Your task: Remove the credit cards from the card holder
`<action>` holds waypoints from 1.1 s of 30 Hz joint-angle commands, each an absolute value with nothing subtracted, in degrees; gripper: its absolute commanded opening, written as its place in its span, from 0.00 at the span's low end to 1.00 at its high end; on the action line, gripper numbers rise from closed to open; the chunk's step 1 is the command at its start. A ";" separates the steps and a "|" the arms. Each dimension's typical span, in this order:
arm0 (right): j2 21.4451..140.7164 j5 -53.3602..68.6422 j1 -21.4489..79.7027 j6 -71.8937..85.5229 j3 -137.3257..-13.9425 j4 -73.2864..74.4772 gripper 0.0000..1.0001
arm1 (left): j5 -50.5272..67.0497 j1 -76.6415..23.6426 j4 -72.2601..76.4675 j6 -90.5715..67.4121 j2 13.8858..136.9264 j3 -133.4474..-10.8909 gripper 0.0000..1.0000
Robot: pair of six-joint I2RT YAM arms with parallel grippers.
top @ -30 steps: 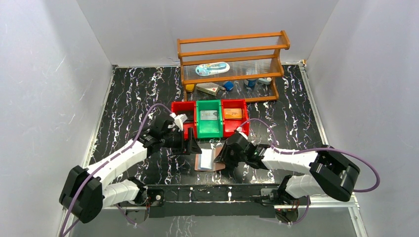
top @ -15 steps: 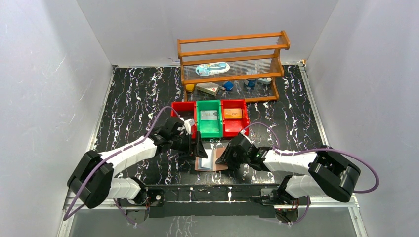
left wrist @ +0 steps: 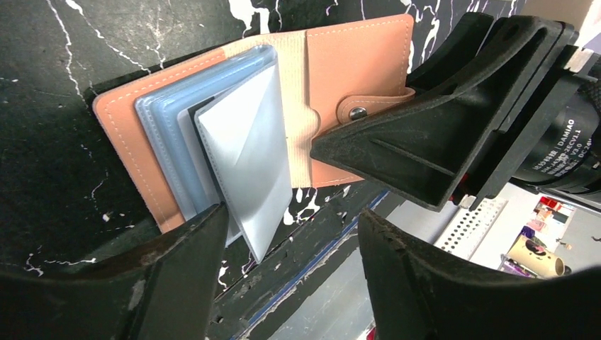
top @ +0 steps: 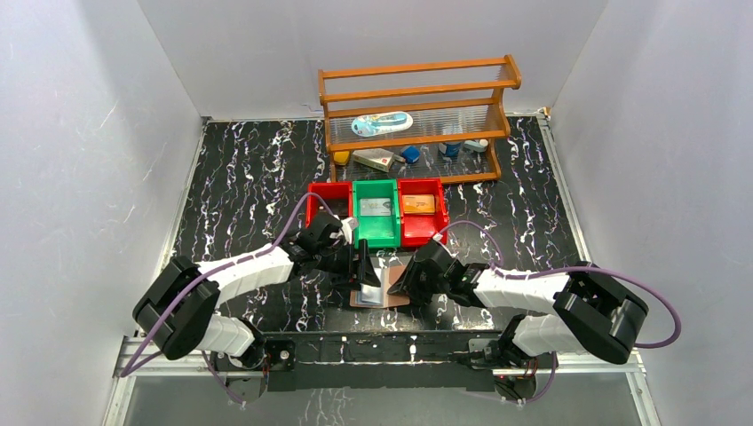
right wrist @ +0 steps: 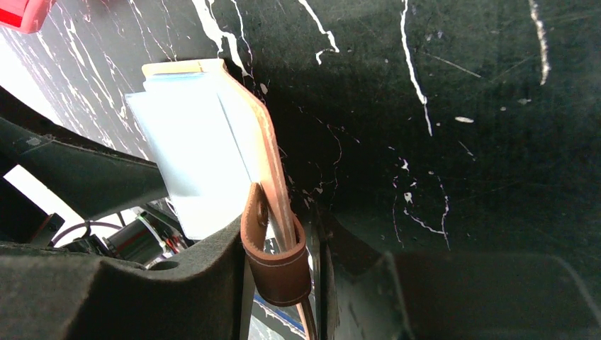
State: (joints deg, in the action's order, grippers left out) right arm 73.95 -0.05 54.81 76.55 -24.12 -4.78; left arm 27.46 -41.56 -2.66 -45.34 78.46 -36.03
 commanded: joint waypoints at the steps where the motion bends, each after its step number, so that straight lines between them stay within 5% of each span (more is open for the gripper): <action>1: 74.50 0.06 54.36 76.90 -22.95 -5.88 0.40 | 29.19 -42.74 -0.44 -45.59 78.13 -37.24 0.62; 8: 74.50 0.63 54.16 76.95 -23.00 -6.70 0.45 | 34.18 -45.12 5.27 -45.15 80.57 -40.12 0.59; 20: 63.53 -7.80 53.96 80.33 -24.96 6.26 0.71 | 31.81 -47.92 7.08 -45.22 85.19 -43.32 0.53; 27: 55.35 -12.98 53.88 83.67 -22.99 10.95 0.70 | 32.39 -48.88 7.45 -44.87 87.45 -44.25 0.47; 33: 51.24 -14.81 53.73 83.50 -22.99 13.71 0.56 | 31.07 -49.39 7.56 -45.53 89.18 -43.88 0.39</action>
